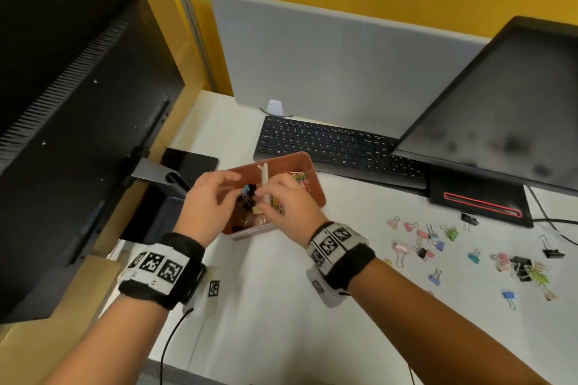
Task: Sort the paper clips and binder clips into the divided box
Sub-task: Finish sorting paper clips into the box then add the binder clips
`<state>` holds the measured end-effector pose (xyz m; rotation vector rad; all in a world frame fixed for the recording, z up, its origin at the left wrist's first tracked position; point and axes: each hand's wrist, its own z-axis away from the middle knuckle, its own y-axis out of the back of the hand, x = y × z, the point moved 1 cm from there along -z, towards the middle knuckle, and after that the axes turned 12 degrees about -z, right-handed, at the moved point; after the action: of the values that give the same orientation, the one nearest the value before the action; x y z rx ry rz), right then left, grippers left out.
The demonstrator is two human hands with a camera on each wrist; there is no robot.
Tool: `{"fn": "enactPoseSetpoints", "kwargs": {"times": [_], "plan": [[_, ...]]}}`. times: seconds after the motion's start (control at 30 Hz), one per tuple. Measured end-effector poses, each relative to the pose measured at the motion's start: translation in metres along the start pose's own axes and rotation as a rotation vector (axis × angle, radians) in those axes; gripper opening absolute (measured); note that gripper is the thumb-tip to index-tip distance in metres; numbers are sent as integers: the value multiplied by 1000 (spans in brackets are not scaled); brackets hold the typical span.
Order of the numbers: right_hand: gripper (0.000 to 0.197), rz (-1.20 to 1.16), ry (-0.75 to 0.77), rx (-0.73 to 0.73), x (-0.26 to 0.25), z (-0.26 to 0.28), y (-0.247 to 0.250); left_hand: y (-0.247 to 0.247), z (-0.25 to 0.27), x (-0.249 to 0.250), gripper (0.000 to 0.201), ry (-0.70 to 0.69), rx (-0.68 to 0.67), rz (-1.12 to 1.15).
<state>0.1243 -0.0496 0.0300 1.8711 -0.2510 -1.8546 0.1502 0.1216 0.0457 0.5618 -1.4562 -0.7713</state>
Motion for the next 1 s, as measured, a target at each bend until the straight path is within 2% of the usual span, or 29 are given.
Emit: {"fn": "enactPoseSetpoints", "kwargs": {"times": [0.1,0.2,0.33,0.43,0.5,0.57,0.7,0.8,1.0], "plan": [[26,73,-67,78,41,49,33,-25,17,20,26,-125,-124,30],[39,178,-331,92,83,108,68,-68,36,37,29,-240,-328,-13],[53,235,-568,100,122,172,92,-137,62,53,51,-309,-568,-184],[62,245,-653,50,139,189,91,-183,78,59,69,-299,-681,-337],[65,225,-656,26,145,188,85,-206,85,62,75,-323,-692,-404],[62,217,-636,22,150,182,80,-222,87,65,73,-384,-662,-464],[42,202,-594,21,154,168,72,-233,85,65,39,-477,-563,-468],[26,189,-555,7,154,162,71,-230,80,58,15,-475,-519,-321],[21,178,-508,-39,156,159,76,-226,70,51,10,-387,-549,-208]]}}
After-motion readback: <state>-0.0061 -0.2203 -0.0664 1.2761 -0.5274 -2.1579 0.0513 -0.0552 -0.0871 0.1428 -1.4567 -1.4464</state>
